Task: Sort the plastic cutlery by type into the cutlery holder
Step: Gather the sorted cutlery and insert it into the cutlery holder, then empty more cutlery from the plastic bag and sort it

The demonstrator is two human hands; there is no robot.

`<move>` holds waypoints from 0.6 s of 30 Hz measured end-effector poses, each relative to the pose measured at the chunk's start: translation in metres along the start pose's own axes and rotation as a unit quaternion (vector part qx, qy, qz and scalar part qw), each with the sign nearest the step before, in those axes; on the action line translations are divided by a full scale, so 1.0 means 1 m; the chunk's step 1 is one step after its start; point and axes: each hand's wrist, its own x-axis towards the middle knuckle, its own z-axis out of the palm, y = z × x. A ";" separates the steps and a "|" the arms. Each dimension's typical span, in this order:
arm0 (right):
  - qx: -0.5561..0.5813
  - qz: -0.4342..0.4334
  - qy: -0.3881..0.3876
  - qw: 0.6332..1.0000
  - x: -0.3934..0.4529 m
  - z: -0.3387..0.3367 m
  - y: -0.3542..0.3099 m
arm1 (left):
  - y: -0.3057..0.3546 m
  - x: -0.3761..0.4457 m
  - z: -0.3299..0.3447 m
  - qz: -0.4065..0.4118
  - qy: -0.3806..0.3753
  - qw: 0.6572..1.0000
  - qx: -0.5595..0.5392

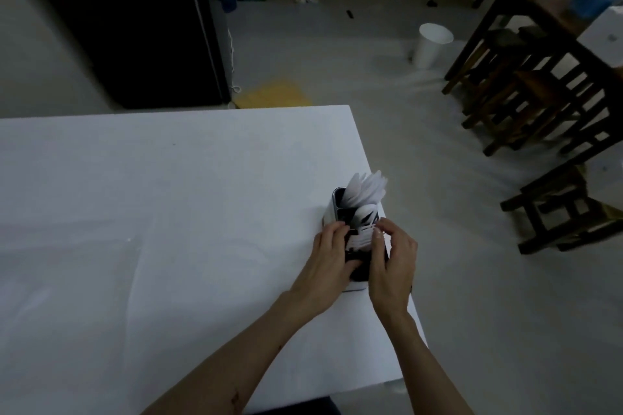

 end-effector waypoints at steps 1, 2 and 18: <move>-0.003 0.005 0.006 1.000 -0.001 0.000 -0.003 | -0.002 -0.001 -0.004 0.007 -0.004 1.000 -0.002; -0.004 0.008 0.012 1.000 -0.002 0.001 -0.007 | -0.005 -0.003 -0.008 0.014 -0.010 1.000 -0.009; -0.015 -0.088 -0.422 0.902 -0.124 0.190 -0.105 | -0.213 -0.172 -0.153 -0.250 0.245 0.932 0.098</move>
